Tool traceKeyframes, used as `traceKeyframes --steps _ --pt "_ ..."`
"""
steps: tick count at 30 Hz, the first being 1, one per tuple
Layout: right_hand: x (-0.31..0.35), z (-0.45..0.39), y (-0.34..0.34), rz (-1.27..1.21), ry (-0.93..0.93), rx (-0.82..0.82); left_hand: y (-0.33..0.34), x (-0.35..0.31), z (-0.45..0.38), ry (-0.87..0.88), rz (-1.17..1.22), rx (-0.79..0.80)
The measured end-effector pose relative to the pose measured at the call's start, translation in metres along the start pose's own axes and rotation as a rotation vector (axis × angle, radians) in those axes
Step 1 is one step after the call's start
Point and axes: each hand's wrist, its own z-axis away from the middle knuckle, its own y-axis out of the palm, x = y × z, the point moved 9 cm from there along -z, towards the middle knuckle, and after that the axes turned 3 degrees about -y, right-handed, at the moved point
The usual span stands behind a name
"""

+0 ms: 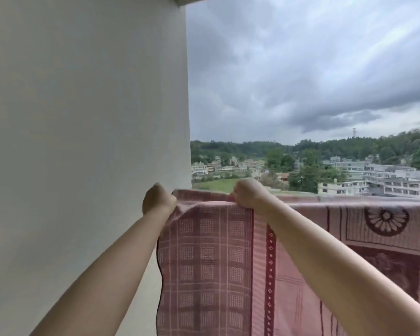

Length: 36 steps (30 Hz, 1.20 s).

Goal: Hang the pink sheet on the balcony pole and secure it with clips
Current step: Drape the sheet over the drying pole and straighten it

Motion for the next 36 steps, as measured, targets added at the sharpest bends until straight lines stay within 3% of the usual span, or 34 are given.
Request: traceKeyframes --steps 2,6,9,11,16,19,23,28,36 --pt "-0.001 0.011 0.010 -0.081 -0.056 0.075 0.009 0.000 0.021 0.066 0.017 -0.007" --pt "-0.024 0.056 -0.019 -0.047 -0.180 -0.250 0.024 -0.056 0.094 0.532 -0.060 -0.154" --pt "-0.068 0.119 -0.029 0.091 -0.256 -0.587 0.069 -0.083 0.132 0.508 -0.247 0.060" --pt "-0.110 0.163 -0.024 0.147 -0.189 -0.661 0.094 -0.100 0.160 0.472 -0.311 0.129" --pt "-0.239 0.283 0.001 0.197 0.095 -0.507 0.180 -0.186 0.319 0.774 -0.165 0.427" --pt "-0.333 0.379 0.002 0.243 0.394 -0.334 0.235 -0.239 0.437 1.005 -0.077 0.631" --pt "-0.433 0.523 -0.027 0.265 0.692 -0.207 0.287 -0.301 0.577 1.265 -0.085 0.774" --pt "-0.538 0.698 -0.093 0.314 1.015 -0.146 0.341 -0.383 0.734 1.368 -0.109 0.891" --pt "-0.685 0.895 -0.146 0.333 1.315 0.063 0.405 -0.496 0.939 1.448 -0.103 1.086"
